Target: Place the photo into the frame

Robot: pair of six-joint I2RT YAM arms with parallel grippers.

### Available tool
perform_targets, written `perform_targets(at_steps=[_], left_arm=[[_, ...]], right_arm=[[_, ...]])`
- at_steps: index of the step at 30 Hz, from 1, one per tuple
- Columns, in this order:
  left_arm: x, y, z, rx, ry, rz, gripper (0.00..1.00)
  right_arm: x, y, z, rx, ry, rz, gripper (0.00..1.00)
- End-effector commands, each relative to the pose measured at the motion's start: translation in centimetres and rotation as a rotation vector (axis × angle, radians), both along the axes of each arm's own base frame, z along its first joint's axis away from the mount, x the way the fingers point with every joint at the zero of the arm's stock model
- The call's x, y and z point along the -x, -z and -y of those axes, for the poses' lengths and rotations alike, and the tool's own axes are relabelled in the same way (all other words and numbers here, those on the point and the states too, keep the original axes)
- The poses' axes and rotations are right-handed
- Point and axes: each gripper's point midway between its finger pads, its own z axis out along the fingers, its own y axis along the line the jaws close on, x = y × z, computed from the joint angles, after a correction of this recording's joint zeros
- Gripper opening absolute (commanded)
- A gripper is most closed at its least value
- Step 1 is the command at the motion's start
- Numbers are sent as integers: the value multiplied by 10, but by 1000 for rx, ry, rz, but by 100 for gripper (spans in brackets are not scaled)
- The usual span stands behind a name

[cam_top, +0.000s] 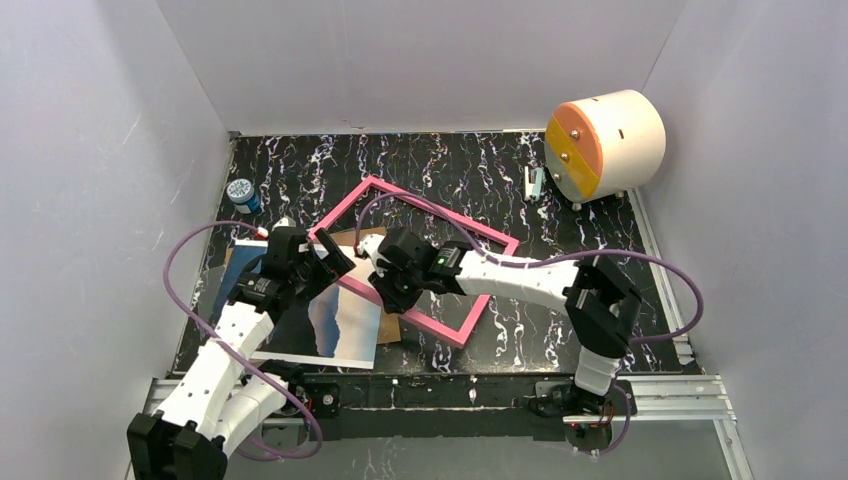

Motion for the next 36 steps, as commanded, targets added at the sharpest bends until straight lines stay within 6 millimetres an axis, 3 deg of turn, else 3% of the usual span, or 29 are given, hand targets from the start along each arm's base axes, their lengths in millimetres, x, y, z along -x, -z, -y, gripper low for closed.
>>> perform_targets(at_steps=[1, 7, 9, 15, 22, 25, 26, 29, 33, 36], left_arm=[[-9, -2, 26, 124, 62, 43, 98], [-15, 6, 43, 236, 76, 74, 83], [-18, 5, 48, 278, 63, 89, 71], [-24, 0, 50, 329, 30, 128, 48], [-30, -3, 49, 336, 1, 126, 18], [-31, -4, 48, 341, -32, 98, 3], [-31, -4, 49, 350, -48, 81, 0], [-33, -8, 50, 378, -85, 51, 0], [-39, -18, 53, 409, -114, 42, 0], [-40, -22, 53, 400, -122, 21, 0]], right_arm=[[-9, -57, -19, -214, -7, 30, 2], [-7, -73, -22, -283, -10, -14, 3], [-8, -75, -24, -293, 3, -26, 3], [-12, -88, -31, -336, 45, -71, 5], [-15, -87, -35, -326, 53, -73, 10], [-23, -81, -30, -275, 80, -40, 23], [-26, -81, -29, -263, 92, -24, 31], [-36, -74, -23, -203, 132, 50, 50], [-43, -58, -16, -103, 179, 140, 61], [-48, -48, -10, -29, 202, 230, 64]])
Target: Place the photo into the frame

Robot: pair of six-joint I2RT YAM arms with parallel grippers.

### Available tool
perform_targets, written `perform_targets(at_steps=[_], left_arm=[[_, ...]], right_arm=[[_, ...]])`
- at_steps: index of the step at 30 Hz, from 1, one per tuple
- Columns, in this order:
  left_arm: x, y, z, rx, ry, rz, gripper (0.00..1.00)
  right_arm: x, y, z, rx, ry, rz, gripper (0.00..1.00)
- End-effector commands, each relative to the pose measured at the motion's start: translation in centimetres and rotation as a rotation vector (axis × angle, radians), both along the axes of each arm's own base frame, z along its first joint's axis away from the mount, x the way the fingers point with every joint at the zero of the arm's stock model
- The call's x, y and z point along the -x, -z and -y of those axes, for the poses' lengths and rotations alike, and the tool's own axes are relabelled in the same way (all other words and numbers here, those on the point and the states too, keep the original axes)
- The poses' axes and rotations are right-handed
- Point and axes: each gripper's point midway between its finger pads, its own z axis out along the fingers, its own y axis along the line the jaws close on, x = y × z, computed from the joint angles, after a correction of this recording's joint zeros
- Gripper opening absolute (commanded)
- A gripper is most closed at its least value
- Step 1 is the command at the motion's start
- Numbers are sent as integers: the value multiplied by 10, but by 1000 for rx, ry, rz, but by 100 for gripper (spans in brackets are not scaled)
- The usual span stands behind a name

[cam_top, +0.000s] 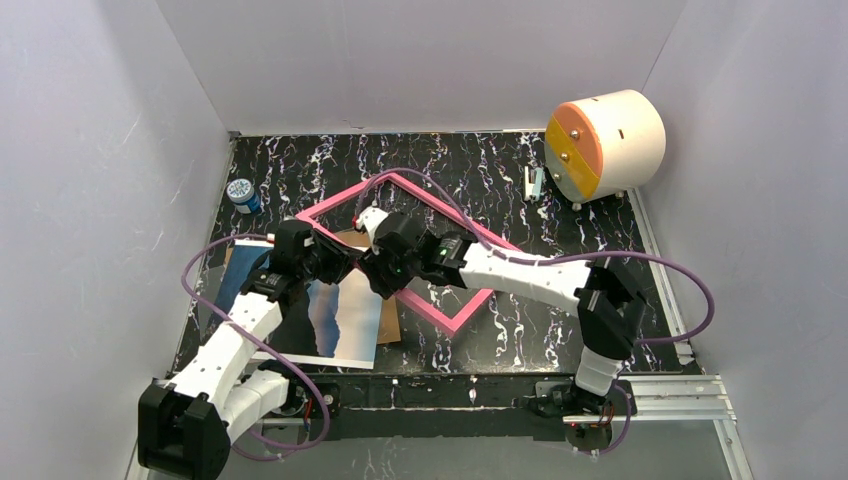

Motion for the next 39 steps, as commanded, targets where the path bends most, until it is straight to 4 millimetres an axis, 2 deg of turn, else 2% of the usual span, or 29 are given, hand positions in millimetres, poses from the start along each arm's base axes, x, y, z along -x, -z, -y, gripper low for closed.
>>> perform_targets(at_steps=[1, 3, 6, 13, 16, 17, 18, 19, 21, 25, 31, 35, 39], left_arm=[[-3, -20, 2, -11, 10, 1, 0], [-3, -23, 2, -15, 10, -1, 0], [-1, -25, 0, -21, 6, -7, 0], [3, -25, -5, -42, -7, -6, 2], [1, -31, -6, -52, -1, 13, 18], [0, -35, -6, -60, 5, 23, 26], [-2, -39, -7, -74, 10, 32, 38], [-4, -44, -8, -90, 15, 42, 52], [-9, -59, -9, -122, 32, 68, 73], [-19, -95, -12, -197, 80, 149, 96], [-28, -154, -16, -288, 135, 283, 98], [-31, -197, -13, -299, 164, 388, 98], [-31, -217, -14, -319, 178, 423, 98]], right_arm=[[-15, 11, 9, 139, 59, 161, 64], [-19, 17, 12, 187, 64, 212, 63], [-28, 18, 17, 247, 86, 295, 54], [-35, -17, 13, 208, 112, 432, 25], [-34, -31, 10, 165, 105, 436, 16], [-33, -35, 9, 153, 100, 436, 15], [-32, -39, 8, 143, 95, 436, 14], [-32, -44, 6, 130, 89, 436, 14], [-32, -55, 4, 107, 83, 438, 13], [-36, -77, -1, 26, 70, 388, 12], [-53, -107, 0, -123, 58, 241, 11], [-56, -122, -1, -161, 43, 231, 11], [-57, -133, -1, -197, 42, 213, 11]])
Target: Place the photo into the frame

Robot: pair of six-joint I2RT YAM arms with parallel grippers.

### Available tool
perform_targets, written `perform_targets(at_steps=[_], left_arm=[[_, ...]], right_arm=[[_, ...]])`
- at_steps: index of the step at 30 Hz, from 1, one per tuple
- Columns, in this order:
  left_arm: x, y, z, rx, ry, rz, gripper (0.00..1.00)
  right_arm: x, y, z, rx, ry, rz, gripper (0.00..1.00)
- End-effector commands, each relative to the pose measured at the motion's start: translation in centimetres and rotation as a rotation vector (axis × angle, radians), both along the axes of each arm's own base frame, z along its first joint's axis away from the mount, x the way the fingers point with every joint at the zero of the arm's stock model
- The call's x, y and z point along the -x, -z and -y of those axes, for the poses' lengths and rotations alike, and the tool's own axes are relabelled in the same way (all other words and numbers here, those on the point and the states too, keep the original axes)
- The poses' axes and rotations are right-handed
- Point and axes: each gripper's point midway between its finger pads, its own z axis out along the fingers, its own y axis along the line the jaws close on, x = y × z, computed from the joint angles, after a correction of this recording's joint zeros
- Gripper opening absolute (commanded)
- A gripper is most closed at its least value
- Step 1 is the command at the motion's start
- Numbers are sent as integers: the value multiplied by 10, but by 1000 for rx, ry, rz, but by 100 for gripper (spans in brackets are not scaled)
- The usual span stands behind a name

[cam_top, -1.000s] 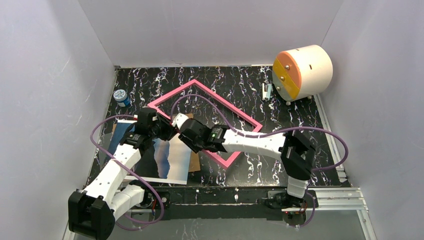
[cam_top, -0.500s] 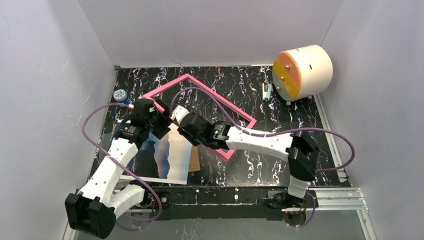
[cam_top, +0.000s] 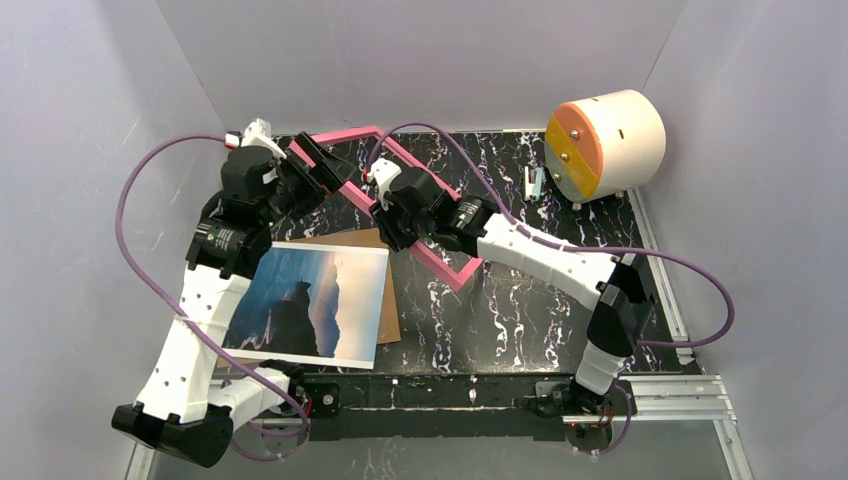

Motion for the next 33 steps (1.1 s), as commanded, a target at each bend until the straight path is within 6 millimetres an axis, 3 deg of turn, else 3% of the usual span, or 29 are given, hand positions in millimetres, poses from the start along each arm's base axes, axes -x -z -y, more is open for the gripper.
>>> perform_targets(at_steps=[1, 6, 12, 24, 27, 33], left_arm=[[5, -14, -3, -66, 35, 22, 98], [8, -12, -18, -92, -39, 26, 98], [12, 10, -20, -90, -54, -2, 98], [10, 95, 2, -49, 35, -165, 98], [9, 117, 9, -34, 56, -209, 98], [4, 138, 15, -20, 71, -245, 99]], right_arm=[[9, -63, -13, -169, -57, 15, 11], [7, -102, -14, -290, -53, -102, 12], [-28, -135, 11, -425, 89, -301, 13], [-81, -125, 64, -653, 224, -719, 12], [-97, -128, 84, -712, 253, -777, 13], [-126, -134, 132, -799, 298, -856, 16]])
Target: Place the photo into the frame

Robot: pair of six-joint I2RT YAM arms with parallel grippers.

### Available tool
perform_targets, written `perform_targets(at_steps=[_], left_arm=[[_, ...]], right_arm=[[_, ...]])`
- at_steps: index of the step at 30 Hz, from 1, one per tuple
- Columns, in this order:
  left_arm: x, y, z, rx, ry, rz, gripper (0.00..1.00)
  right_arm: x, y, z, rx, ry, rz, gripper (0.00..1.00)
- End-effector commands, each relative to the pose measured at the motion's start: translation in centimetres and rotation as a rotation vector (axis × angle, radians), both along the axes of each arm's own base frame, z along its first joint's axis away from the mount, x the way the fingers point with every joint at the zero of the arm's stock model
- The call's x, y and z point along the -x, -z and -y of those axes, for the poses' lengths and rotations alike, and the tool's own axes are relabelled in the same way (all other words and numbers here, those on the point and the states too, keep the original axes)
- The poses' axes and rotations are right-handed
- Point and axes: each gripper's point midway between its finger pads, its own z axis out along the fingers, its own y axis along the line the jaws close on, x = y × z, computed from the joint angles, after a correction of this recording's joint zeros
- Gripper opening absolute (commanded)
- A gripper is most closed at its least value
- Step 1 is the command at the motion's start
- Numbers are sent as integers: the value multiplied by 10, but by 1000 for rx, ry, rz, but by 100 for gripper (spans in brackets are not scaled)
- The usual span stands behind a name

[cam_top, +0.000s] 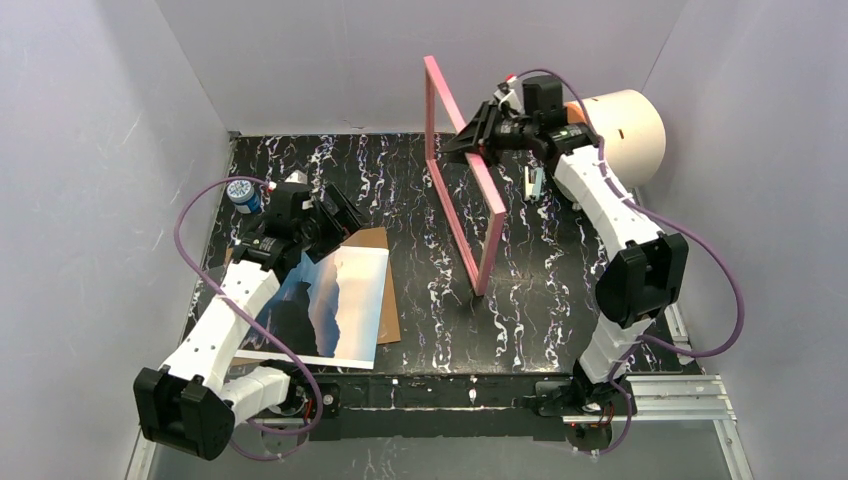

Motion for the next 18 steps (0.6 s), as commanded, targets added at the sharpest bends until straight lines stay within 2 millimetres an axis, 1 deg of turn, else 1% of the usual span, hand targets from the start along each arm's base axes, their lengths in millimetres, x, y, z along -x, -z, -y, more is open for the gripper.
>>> perform_targets(at_steps=[1, 5, 9, 14, 18], left_arm=[[-7, 1, 10, 39, 27, 21, 99], [-10, 13, 15, 55, 37, 1, 98], [-14, 30, 18, 59, 42, -26, 99], [-20, 48, 25, 70, 60, -63, 98], [-27, 60, 35, 93, 88, -83, 99]], right_arm=[[-18, -33, 32, -131, 1, 15, 17], [-26, -20, 58, -143, 20, -25, 22], [-28, -4, 80, -146, 44, -44, 27], [-16, 12, 84, -155, 29, -81, 29], [-7, 11, 84, -179, 24, -99, 29]])
